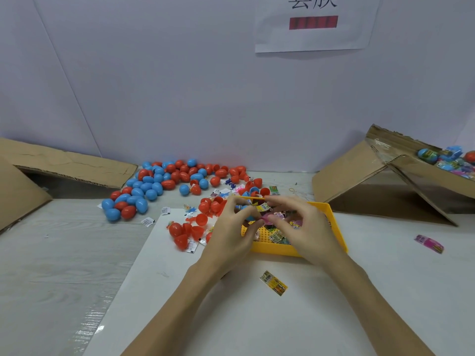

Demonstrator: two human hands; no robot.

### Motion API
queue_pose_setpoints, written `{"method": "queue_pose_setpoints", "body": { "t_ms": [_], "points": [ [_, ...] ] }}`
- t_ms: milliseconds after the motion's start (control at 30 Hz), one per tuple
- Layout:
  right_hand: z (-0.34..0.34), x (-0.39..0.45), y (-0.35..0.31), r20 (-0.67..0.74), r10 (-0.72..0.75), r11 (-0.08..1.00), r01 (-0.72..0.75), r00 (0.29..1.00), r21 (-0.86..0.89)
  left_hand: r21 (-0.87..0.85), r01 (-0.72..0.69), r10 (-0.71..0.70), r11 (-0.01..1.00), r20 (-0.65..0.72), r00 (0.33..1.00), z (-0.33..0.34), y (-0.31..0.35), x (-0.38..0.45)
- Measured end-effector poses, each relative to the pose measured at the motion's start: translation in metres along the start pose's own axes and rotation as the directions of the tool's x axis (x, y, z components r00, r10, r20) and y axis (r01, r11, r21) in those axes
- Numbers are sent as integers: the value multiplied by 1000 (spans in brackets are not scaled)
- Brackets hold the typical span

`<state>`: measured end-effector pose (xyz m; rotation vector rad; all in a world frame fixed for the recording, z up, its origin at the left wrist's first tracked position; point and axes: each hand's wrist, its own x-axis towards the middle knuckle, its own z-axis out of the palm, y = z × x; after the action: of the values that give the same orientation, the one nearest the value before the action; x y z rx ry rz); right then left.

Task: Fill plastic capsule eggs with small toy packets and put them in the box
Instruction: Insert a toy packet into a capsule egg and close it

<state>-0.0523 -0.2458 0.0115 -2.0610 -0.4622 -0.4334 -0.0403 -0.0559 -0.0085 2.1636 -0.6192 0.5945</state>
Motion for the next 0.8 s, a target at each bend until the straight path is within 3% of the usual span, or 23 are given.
{"method": "queue_pose_setpoints", "body": {
  "t_ms": [167, 333, 600, 800],
  "points": [
    [12, -2, 4, 103, -64, 952, 91, 993, -293, 138, -110, 104, 984, 57, 993, -1, -7, -1],
    [13, -2, 8, 130, -4, 912, 57, 991, -405, 253, -185, 163, 950, 106, 981, -4, -4, 0],
    [3, -2, 4, -120, 202, 976, -210, 972, -58, -4, -9, 9, 1000, -46, 999, -9, 7, 3],
    [3, -2, 5, -111, 306, 949, -293, 946, 115, -130, 70, -72, 989, -12, 997, -6, 13, 1]
  ]
}}
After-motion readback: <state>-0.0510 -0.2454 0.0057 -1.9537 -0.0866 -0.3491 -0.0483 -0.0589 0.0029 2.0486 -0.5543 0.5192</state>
